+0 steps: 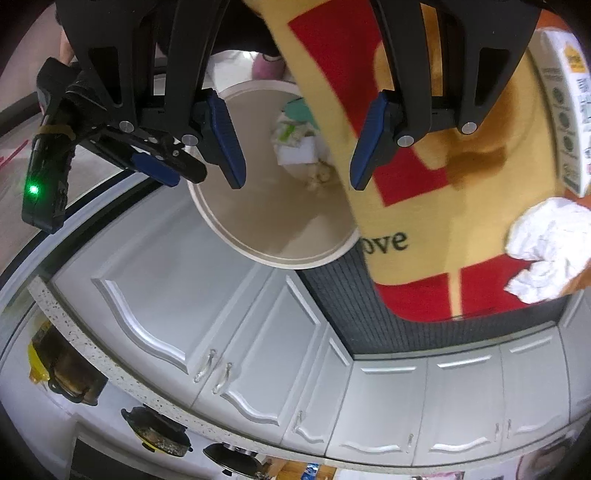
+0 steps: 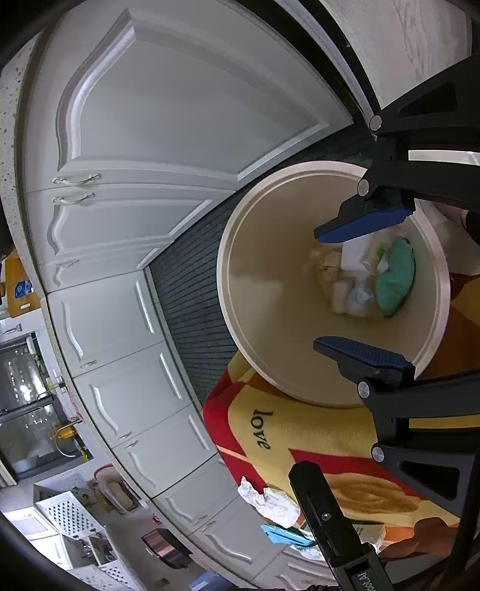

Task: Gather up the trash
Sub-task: 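Drop the tissue and paper bag into the bucket with both grippers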

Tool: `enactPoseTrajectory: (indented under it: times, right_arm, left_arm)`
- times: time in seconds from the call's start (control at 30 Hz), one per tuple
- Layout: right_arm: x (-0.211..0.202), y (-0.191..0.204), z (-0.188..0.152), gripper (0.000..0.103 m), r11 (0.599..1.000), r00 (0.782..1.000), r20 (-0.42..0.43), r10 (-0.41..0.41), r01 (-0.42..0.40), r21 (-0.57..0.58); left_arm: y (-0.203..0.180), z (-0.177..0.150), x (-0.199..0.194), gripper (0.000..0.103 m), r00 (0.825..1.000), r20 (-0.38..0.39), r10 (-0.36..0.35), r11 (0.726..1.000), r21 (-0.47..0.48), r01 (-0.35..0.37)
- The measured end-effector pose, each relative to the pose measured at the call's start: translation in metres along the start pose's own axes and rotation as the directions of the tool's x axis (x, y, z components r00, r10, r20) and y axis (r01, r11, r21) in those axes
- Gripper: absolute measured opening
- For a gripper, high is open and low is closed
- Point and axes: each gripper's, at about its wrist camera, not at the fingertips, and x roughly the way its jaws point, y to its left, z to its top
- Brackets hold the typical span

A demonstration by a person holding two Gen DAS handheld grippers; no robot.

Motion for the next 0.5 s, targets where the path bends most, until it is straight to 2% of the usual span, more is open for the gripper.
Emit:
enactPoseTrajectory:
  times: [0.17, 0.33, 0.5]
  right_arm:
    - [-0.005, 0.008, -0.003, 0.052, 1.000, 1.000, 0.002, 0.011, -0.011, -0.009]
    - [-0.012, 0.023, -0.005, 0.060, 0.999, 1.000, 0.013, 0.018, -0.018, -0.028]
    - [-0.020, 0.042, -0.006, 0.061, 0.998, 0.999, 0.026, 0.041, -0.040, -0.056]
  left_arm:
    - [0.006, -0.004, -0.017, 0.057, 0.999, 0.029, 0.041, 0.999, -0.001, -0.041]
    - [0.011, -0.007, -0.031, 0.057, 0.995, 0.053, 0.089, 0.996, -0.007, -0.089]
    - [0.023, -0.014, -0.048, 0.057, 0.986, 0.080, 0.145, 0.989, -0.018, -0.144]
